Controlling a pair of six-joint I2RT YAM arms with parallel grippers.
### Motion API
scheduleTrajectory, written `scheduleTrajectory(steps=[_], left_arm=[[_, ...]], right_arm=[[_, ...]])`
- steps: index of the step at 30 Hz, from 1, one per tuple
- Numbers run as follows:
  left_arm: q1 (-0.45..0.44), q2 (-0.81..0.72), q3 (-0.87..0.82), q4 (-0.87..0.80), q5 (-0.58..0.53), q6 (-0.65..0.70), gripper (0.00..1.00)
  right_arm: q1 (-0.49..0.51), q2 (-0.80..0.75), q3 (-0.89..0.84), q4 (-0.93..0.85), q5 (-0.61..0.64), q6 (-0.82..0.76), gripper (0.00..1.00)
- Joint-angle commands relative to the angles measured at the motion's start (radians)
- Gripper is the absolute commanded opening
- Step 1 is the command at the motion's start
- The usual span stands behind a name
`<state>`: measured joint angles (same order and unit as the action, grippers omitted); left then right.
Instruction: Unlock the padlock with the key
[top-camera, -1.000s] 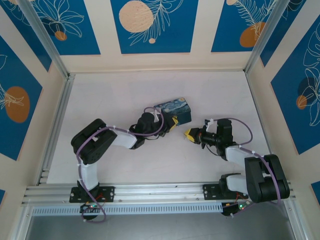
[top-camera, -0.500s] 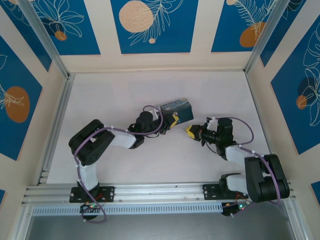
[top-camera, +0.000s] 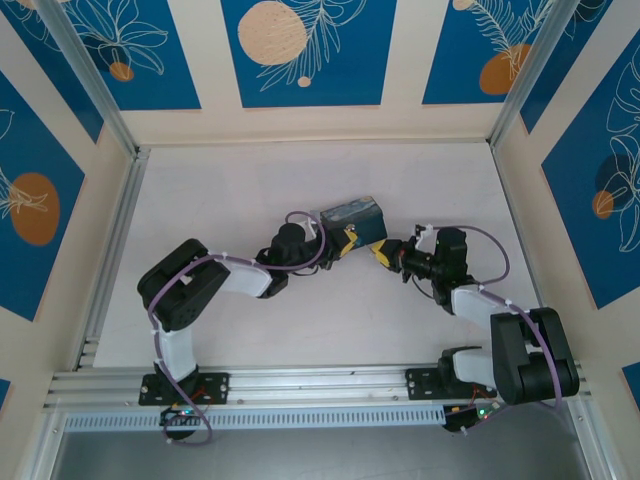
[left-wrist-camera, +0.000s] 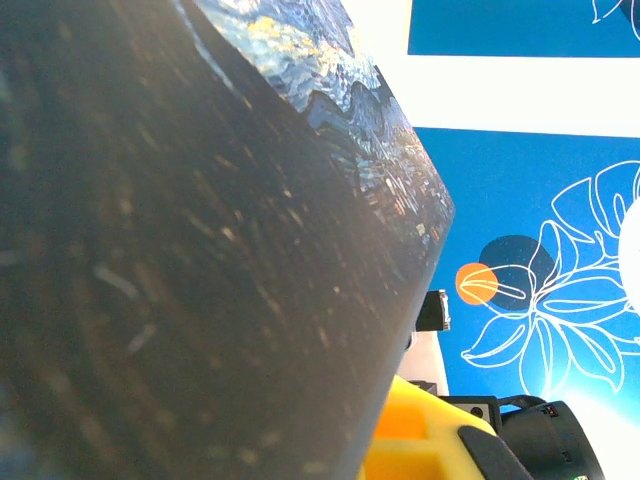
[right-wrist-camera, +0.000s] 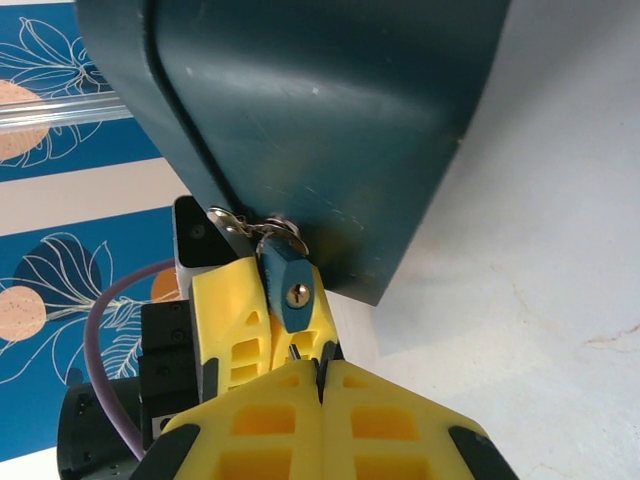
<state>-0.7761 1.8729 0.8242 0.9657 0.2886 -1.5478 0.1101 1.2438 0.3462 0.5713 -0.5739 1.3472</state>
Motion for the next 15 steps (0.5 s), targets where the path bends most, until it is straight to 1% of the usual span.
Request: scheduleTrajectory(steps=[1,15], left_arm=[[0.009,-0.037,0.000,0.074,0.012,-0.014,0.00],[0.008,-0.047,0.000,0.063,0.010,-0.014,0.00]], right_arm=[[0.006,0.016,0.028,0.018,0.012,0.007,0.00],[0.030,0.070,0.051,0.041,0.025,0.007,0.00]])
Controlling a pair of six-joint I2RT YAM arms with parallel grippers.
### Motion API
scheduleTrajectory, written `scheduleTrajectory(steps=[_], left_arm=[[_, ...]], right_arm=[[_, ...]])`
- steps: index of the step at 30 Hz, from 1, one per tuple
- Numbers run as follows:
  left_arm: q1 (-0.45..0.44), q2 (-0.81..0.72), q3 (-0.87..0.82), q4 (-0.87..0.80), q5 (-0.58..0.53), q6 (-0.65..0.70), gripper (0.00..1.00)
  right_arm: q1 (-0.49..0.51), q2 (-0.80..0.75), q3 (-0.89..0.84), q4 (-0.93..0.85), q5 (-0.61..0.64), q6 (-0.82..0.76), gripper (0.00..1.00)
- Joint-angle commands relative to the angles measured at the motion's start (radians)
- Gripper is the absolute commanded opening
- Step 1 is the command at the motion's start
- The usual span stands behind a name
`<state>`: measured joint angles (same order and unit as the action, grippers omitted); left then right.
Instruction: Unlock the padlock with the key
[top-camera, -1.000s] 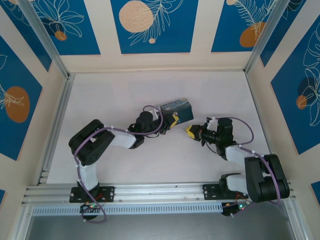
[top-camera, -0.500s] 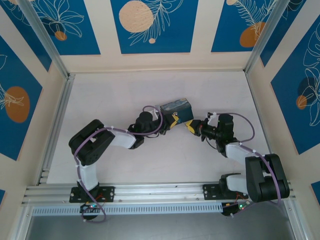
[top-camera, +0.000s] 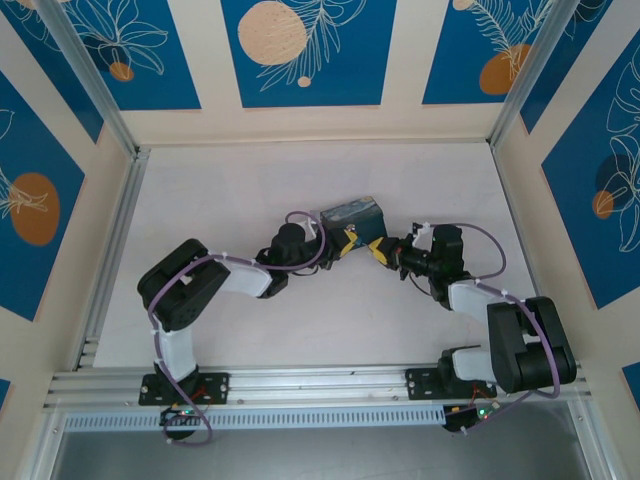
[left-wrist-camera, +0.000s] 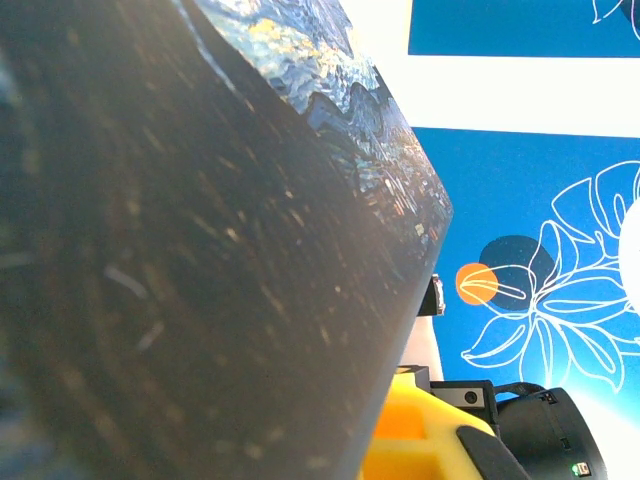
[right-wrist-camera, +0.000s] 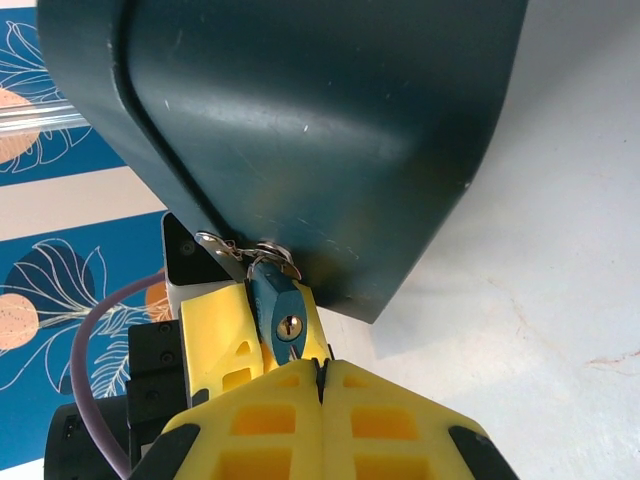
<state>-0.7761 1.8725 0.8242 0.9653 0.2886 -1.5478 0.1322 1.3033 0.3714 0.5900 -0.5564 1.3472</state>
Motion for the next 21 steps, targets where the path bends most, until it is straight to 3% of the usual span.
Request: scheduleTrajectory(steps=[1,21], left_arm=[[0.008,-0.047,-0.001,0.064,0.010,-0.014,0.00],[-0.001,-0.054,-0.002,0.058,0.008,-0.012,0.00]], right_arm=[[0.009,0.013,0.028,0.022,0.009,0.006,0.00],[0.019,0.058,0.055,0.034,0.015,0.006,0.00]])
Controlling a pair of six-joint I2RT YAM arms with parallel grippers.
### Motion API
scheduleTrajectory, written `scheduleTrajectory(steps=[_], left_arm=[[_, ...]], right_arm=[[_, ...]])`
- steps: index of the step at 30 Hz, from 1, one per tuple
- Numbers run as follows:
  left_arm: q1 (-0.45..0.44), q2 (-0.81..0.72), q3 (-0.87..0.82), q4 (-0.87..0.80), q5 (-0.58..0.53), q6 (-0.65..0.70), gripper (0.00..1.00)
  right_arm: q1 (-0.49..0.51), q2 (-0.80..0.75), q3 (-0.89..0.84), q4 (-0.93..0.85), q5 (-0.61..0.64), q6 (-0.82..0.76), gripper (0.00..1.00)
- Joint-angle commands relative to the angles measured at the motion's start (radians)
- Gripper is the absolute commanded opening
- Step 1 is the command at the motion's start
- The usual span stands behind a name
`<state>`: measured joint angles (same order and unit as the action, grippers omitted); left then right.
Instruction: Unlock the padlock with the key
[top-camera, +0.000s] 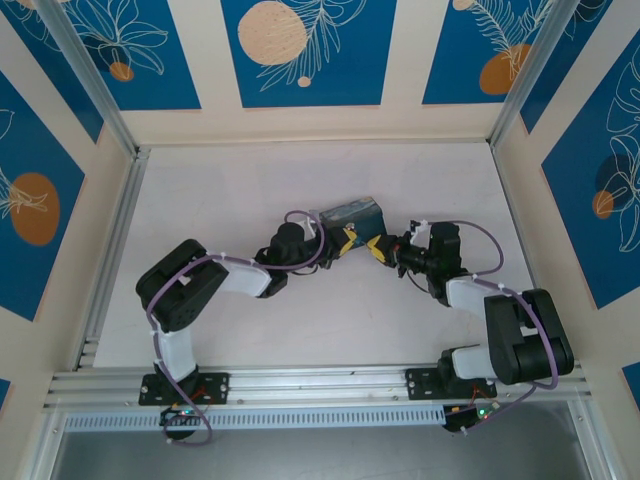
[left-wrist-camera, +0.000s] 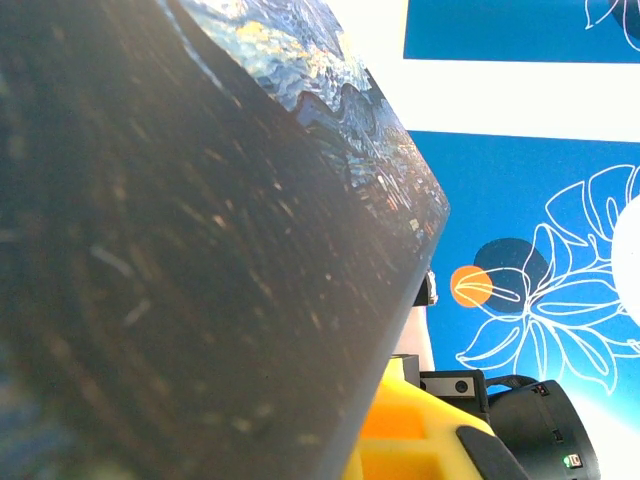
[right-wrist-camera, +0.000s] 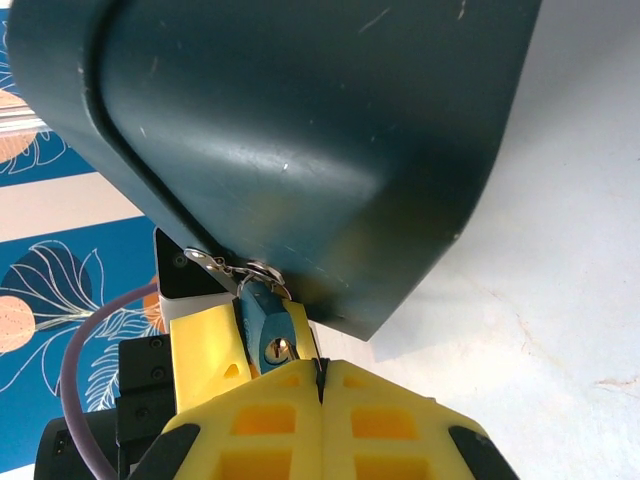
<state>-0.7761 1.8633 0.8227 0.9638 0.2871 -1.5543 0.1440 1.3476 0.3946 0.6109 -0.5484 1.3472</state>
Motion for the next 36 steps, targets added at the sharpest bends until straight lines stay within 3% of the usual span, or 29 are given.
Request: scheduleTrajectory(steps=[1,36], left_arm=[[-0.002,-0.044,0.000,0.058,0.011,-0.003,0.00],[-0.012,-0.046,-0.010,0.033,0.006,0.011,0.00]], right_arm=[[0.006,0.015,0.032,0.016,0.005,0.005,0.00],[0.007,-0.030,0.051,-0.058,-0.002,-0.037,0.00]])
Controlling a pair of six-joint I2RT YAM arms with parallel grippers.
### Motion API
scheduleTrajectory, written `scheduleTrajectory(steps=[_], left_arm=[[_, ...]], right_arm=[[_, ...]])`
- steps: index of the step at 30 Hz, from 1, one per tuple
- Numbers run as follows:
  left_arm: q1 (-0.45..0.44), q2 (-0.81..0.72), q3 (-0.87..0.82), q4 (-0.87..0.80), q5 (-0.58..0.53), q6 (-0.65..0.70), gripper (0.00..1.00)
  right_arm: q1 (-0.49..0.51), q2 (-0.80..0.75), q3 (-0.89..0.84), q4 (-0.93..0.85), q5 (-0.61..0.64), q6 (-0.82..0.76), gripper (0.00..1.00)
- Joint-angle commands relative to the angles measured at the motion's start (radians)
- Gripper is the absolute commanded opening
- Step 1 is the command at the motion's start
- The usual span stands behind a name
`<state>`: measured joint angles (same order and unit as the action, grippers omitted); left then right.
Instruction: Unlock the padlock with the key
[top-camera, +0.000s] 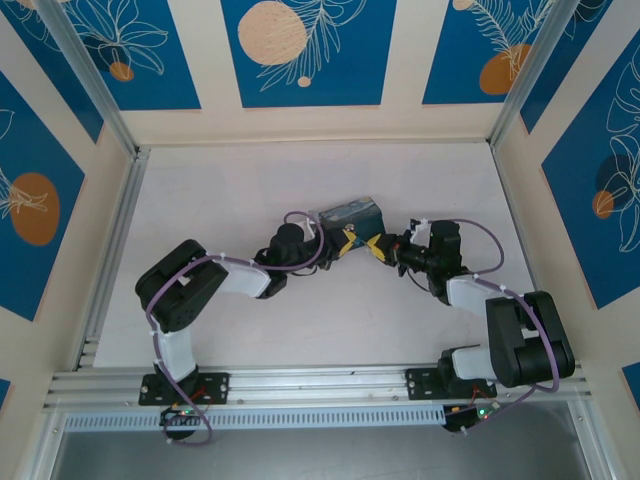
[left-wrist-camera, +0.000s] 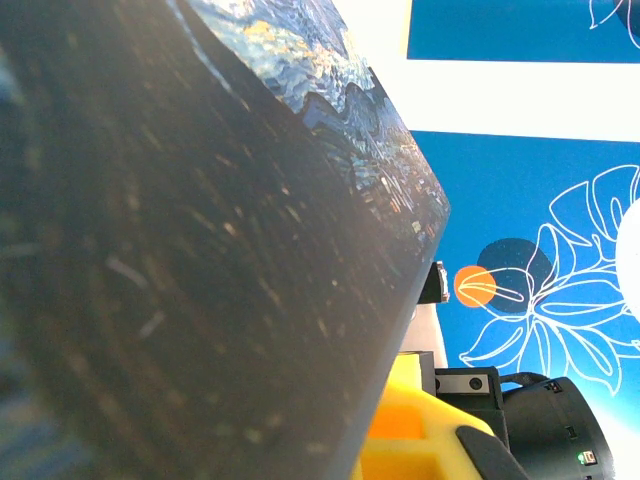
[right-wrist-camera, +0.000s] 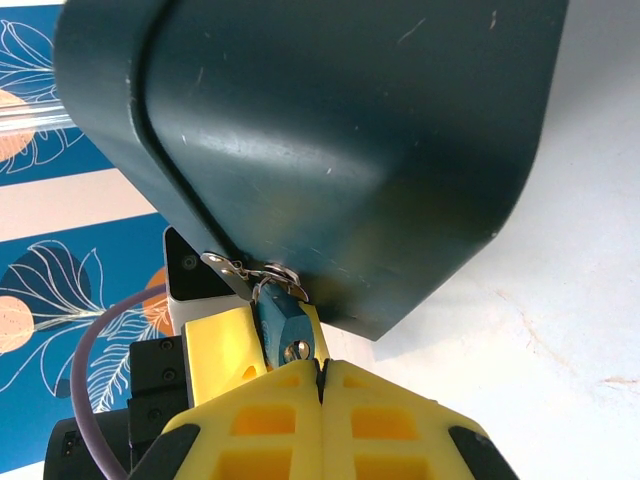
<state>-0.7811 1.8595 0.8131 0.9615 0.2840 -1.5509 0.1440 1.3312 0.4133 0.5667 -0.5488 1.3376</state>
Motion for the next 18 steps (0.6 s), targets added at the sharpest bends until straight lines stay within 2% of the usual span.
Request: scheduleTrajectory(steps=[1,10,18], left_arm=[[-0.008,-0.043,0.004,0.034,0.010,0.005,0.00],[-0.012,-0.053,0.029,0.027,0.023,-0.020,0.00],[-0.018,-0.059,0.034,0.029,0.025,-0.029,0.00]], right_arm=[[0.008,-0.012,0.036,-0.018,-0.002,-0.036,0.00],[0.015,-0.004,0.061,-0.080,0.019,-0.136,0.00],[0.022,0.037,0.055,-0.007,0.024,-0.147,0.00]])
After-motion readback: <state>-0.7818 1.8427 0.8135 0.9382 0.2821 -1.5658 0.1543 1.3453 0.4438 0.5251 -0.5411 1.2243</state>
